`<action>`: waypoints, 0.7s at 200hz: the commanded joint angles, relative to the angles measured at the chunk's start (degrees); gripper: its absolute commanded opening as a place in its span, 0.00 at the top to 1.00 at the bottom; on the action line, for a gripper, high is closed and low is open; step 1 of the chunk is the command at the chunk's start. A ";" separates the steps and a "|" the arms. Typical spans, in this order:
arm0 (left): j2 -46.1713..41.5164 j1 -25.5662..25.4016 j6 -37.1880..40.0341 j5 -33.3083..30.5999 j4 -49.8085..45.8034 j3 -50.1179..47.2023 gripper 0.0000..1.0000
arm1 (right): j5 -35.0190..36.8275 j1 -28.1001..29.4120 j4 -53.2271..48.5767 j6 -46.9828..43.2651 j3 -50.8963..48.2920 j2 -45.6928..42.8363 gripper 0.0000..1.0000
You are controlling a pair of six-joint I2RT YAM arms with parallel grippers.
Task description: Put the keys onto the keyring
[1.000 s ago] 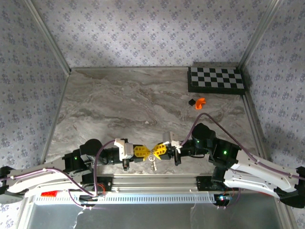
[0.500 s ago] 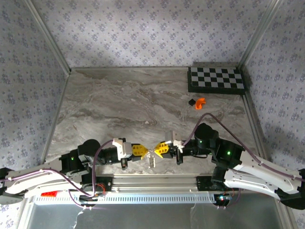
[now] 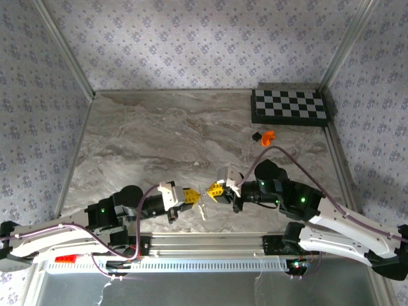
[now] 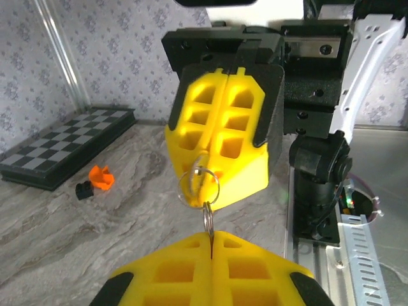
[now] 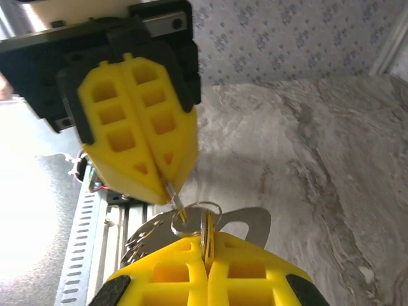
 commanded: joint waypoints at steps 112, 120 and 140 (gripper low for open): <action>-1.45 0.07 -1.00 -13.18 -0.63 -3.46 0.58 | 8.53 -7.06 -9.50 3.51 11.70 11.36 1.00; -1.37 0.07 -1.11 -14.20 -0.93 -3.43 0.54 | 8.27 -8.03 -9.69 4.12 12.05 11.87 1.00; -0.98 0.13 -1.62 -17.54 -1.88 -3.46 0.45 | 8.05 -10.48 -10.47 5.74 12.96 13.38 1.00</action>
